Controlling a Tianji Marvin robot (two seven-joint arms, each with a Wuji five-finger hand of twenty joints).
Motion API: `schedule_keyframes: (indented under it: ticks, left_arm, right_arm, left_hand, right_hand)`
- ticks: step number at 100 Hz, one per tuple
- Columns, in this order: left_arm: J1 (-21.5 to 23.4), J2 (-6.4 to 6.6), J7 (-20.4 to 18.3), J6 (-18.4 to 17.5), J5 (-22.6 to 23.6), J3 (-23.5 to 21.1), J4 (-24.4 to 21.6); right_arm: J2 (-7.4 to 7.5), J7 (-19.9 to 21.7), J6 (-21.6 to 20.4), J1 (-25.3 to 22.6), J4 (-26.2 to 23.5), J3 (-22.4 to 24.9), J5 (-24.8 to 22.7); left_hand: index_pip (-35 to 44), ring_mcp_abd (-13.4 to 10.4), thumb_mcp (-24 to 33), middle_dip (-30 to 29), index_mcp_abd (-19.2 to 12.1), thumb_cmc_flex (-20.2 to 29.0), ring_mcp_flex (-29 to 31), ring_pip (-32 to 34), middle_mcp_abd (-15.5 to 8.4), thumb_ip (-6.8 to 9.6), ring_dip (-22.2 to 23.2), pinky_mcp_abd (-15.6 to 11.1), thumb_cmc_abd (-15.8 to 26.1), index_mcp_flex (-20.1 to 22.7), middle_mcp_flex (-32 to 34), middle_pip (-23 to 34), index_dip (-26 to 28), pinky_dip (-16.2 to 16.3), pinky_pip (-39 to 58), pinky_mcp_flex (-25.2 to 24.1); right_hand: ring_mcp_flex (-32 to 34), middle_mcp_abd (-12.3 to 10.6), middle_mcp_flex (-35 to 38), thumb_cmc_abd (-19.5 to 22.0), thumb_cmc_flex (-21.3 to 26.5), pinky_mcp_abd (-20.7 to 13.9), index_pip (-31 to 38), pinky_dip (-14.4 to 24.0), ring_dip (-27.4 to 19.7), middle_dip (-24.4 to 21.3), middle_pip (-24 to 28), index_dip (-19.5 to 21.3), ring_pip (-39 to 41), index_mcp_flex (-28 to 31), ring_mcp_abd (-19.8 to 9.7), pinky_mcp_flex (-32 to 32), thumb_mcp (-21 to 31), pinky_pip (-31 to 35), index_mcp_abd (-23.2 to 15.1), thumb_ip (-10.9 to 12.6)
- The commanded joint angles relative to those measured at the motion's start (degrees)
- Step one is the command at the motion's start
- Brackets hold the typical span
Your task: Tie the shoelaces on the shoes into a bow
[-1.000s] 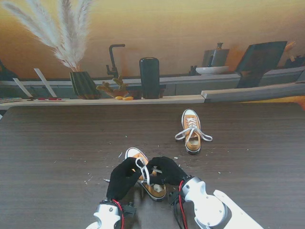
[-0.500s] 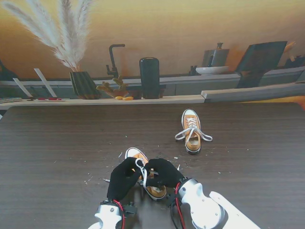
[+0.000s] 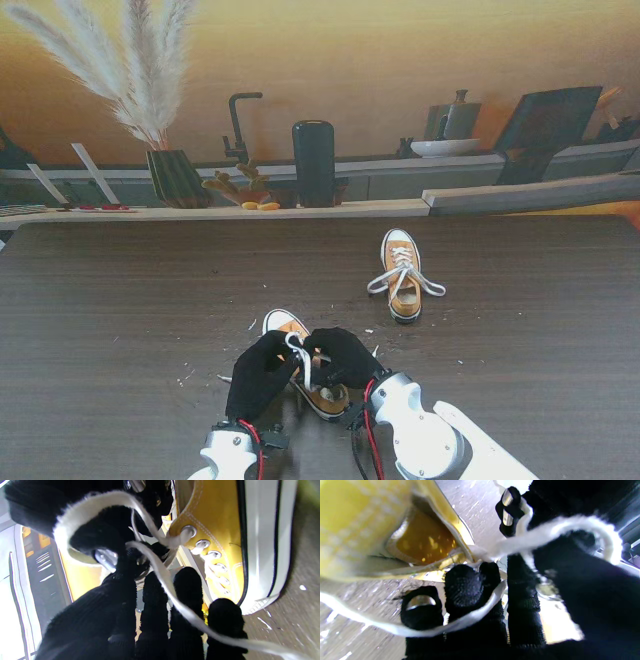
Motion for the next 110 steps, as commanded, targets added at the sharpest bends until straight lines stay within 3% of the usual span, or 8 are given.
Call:
schedule_keyframes:
  ticks: [1,17,35,54,82,93,99,110]
  left_arm:
    - [0.1,-0.16,-0.8,0.1,0.0,0.1,-0.2]
    - [0.3,-0.02,-1.1,0.0,0.1,-0.2,-0.4]
    - [0.7,0.16,-1.3,0.2,0.3,-0.9,-0.8]
    - [1.1,0.43,-2.2,0.3,0.3,-1.3,-1.2]
    - [1.7,1.11,-4.9,-0.7,0.0,-1.8,-1.5]
    - [1.9,1.14,-4.9,-0.9,0.0,-1.8,-1.5]
    - [1.7,0.95,-4.2,-1.1,0.1,-1.7,-1.3]
    - [1.6,0.81,-3.6,-1.2,0.3,-1.4,-1.2]
  right_arm:
    - [-0.48,0.4,0.1,-0.2,-0.2,0.0,1.4]
    - [-0.41,0.6,-0.9,-0.7,-0.5,0.7,2.3]
    - [-0.50,0.4,-2.0,-1.9,-1.1,1.8,3.6]
    - [-0.54,-0.2,-2.5,-2.6,-1.6,2.5,3.7]
    - [-0.92,-1.7,-2.7,-2.7,-1.3,2.5,3.3]
    - [-0.95,-1.8,-2.8,-2.7,-1.2,2.4,3.3]
    - [-0.89,-1.6,-2.8,-2.7,-1.2,2.4,3.3]
    - [-0.81,-1.4,-2.8,-2.7,-1.3,2.3,3.2]
  left_hand:
    - [0.2,-0.1,-1.9,-1.0,-0.4,1.1,-0.5,0.7,-0.2,-0.90,0.8,0.7,-0.2,-1.0,-0.1,0.9,-1.4,1.2,0.5,0.5]
    - [0.0,-0.1,-2.6,-1.1,-0.5,1.2,-0.5,0.7,-0.2,-0.92,0.8,0.7,0.1,-0.8,-0.2,0.9,-1.9,1.2,0.5,0.5]
    - [0.0,-0.1,-3.7,-1.6,-0.5,1.8,-0.5,0.7,-0.2,-0.83,0.8,0.7,0.5,-0.6,-0.1,0.5,-2.3,1.2,0.5,0.5]
    - [0.9,0.0,-3.1,-1.7,-0.4,1.5,-0.6,0.5,-0.2,-0.23,0.7,0.7,0.2,-0.9,-0.1,0.1,-1.1,1.1,0.4,0.4]
    - [3.7,0.4,6.4,0.2,-0.2,-3.8,-1.9,-0.3,-0.1,1.27,1.1,1.0,-2.0,-3.2,-1.0,-1.6,4.9,1.4,-0.7,-1.2]
    - [3.6,0.7,6.9,0.5,-0.5,-4.1,-2.6,-0.5,-0.1,1.41,1.2,0.8,-1.6,-4.2,-1.8,-2.2,5.6,1.6,-0.9,-1.9]
    - [-1.0,0.7,3.8,-0.2,-0.6,-3.5,-2.7,-0.6,0.4,0.67,1.5,0.8,-1.8,-4.3,-1.9,-3.3,2.1,1.8,-1.1,-2.0]
    - [-10.7,0.4,-2.5,-3.5,1.7,-6.8,-3.0,-0.8,0.1,1.82,1.7,0.5,-0.4,-6.1,-3.9,-1.8,-4.7,2.1,-1.3,-2.2]
  right_hand:
    - [1.8,-0.1,2.1,-0.4,2.4,0.7,2.5,0.6,0.4,-0.7,-0.1,-0.6,-0.4,2.7,0.6,0.9,3.7,0.7,-2.7,1.1]
    - [1.6,-0.3,1.1,0.8,2.3,-0.5,4.3,0.5,0.4,-0.5,0.0,3.5,-0.3,2.6,-0.7,1.0,6.5,0.8,-2.2,2.7]
    - [2.0,0.3,1.1,-1.5,1.6,-0.7,5.1,0.1,0.2,-0.8,0.6,8.2,-0.1,3.2,-0.8,1.5,11.2,1.1,-1.4,4.2]
    - [2.4,0.4,1.8,-2.9,1.5,-0.6,5.1,-0.1,0.1,-1.0,0.8,9.0,-0.1,3.7,-0.6,1.8,12.6,1.1,-1.7,4.2]
    - [3.4,0.3,3.2,-2.9,1.3,-0.3,4.7,-0.4,-0.1,-1.2,0.8,9.4,0.1,3.8,-0.3,2.8,12.8,1.3,-2.7,3.8]
    - [3.7,0.4,3.6,-2.9,1.3,-0.1,4.6,-0.5,-0.1,-1.2,0.8,9.4,0.1,3.9,-0.2,3.1,12.6,1.5,-2.9,3.7]
    - [3.8,0.3,3.7,-2.8,1.3,-0.1,4.5,-0.5,-0.1,-1.2,0.7,9.3,0.2,3.8,-0.2,3.2,12.4,1.5,-3.0,3.7]
    - [3.9,0.3,3.9,-2.7,1.2,0.0,4.4,-0.6,-0.1,-1.2,0.7,9.2,0.2,3.8,-0.2,3.2,12.2,1.6,-3.2,3.7]
